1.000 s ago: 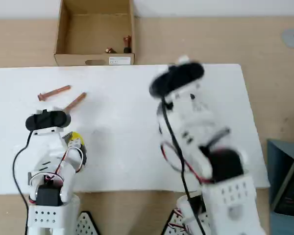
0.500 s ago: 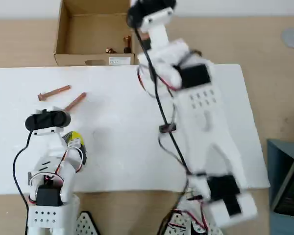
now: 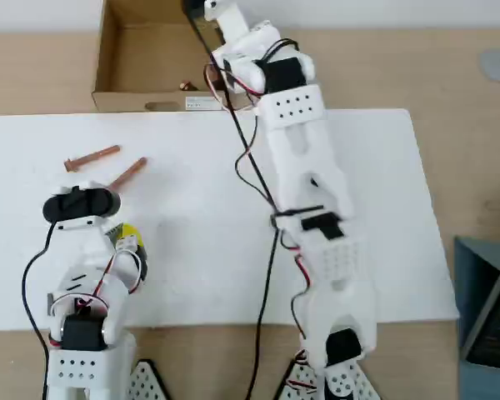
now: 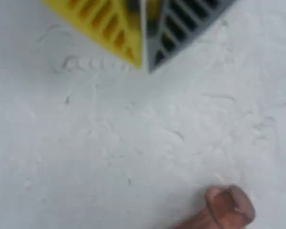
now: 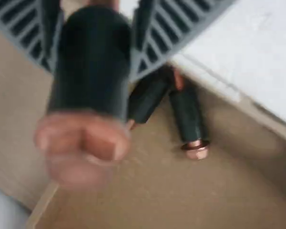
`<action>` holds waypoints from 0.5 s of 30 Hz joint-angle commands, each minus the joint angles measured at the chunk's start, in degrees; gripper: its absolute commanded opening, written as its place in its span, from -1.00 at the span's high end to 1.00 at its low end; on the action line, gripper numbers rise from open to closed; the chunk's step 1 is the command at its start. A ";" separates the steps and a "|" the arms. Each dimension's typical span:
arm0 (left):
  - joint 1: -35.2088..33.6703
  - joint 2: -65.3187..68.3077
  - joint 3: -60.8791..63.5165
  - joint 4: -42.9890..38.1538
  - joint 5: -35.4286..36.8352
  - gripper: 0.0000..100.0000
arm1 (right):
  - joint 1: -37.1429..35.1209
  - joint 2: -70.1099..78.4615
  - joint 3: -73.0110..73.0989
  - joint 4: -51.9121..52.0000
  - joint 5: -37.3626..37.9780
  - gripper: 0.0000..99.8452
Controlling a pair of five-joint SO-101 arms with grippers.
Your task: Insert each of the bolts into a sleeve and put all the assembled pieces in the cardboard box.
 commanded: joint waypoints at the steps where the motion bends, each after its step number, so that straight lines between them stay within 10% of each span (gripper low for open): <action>1: -0.44 -0.57 0.79 -1.05 0.09 1.00 | -0.48 4.88 -11.91 -1.67 2.64 0.98; 15: -0.44 -0.57 0.79 -0.97 0.09 1.00 | -6.02 27.74 -33.80 -1.85 22.59 0.98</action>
